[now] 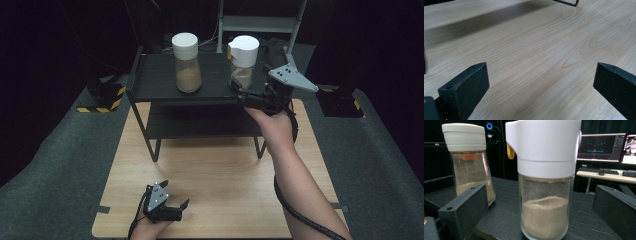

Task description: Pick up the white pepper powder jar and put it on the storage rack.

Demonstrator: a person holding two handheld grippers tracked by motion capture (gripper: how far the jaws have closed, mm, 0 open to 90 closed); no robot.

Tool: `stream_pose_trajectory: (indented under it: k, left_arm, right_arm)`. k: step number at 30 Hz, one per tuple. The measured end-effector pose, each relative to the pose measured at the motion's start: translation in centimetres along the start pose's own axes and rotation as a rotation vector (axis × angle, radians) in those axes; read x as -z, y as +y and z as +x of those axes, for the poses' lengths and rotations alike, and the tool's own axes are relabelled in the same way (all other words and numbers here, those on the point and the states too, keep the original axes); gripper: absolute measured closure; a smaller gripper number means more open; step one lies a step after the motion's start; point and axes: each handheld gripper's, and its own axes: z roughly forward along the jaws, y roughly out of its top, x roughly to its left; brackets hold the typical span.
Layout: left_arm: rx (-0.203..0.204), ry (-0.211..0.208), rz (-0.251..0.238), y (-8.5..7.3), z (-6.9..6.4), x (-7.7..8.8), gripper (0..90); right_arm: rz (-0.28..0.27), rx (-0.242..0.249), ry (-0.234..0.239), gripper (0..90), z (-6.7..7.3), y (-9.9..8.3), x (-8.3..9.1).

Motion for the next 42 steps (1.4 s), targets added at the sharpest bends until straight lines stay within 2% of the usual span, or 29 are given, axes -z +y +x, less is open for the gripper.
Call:
stream_pose_trajectory:
  k: [9, 21, 26, 42]
  left_arm:
    - [-0.008, 0.002, 0.004, 0.1, 0.0, 0.0, 0.6]
    - [-0.013, 0.004, 0.008, 0.1, -0.1, -0.1, 0.6]
    - [-0.014, 0.004, 0.009, 0.2, -0.1, -0.1, 0.6]
    - [-0.023, 0.008, 0.011, 0.2, -0.3, -0.1, 0.7]
  right_arm:
    - [-0.011, 0.02, 0.017, 0.0, 0.2, -1.0, 1.6]
    - [-0.003, 0.055, 0.035, 0.0, 0.5, -3.4, 4.2]
    - [0.013, 0.084, 0.047, 0.0, 0.6, -5.0, 5.5]
    - [0.089, 0.116, 0.073, 0.0, 1.3, -9.5, 8.5]
